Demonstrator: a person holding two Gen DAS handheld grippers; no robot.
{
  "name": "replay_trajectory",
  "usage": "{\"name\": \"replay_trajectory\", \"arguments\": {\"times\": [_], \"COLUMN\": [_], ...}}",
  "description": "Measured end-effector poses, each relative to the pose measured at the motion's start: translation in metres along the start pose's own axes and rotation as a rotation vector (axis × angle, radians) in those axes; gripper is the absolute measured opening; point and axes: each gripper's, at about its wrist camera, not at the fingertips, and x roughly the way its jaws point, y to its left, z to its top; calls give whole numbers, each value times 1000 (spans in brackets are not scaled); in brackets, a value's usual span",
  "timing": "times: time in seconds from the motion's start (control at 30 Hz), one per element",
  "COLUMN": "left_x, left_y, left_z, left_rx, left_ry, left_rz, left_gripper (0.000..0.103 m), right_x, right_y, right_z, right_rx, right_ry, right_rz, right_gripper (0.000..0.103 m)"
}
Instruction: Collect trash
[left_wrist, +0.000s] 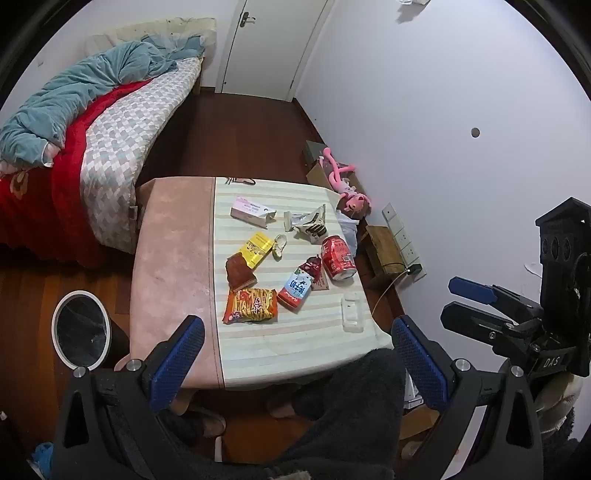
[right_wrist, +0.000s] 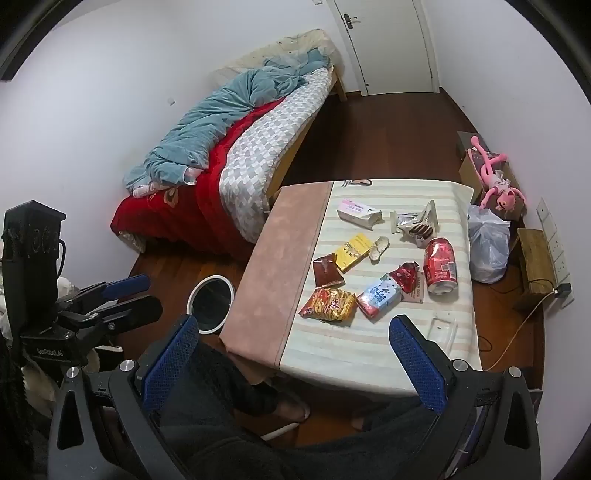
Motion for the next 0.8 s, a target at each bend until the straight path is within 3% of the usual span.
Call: {"name": "replay_trajectory", "arguments": {"times": [0.8], "left_x": [-1], "left_y": [4], "left_z": [0], "left_rx": [0], "left_ry": [6], "left_rz": [-9], "left_gripper": [103], "right_x": [3], "right_y": [5], "right_z": [3], "right_rx": [-18], "right_ry": [4], "right_rz": [1], "right_gripper": [103]}}
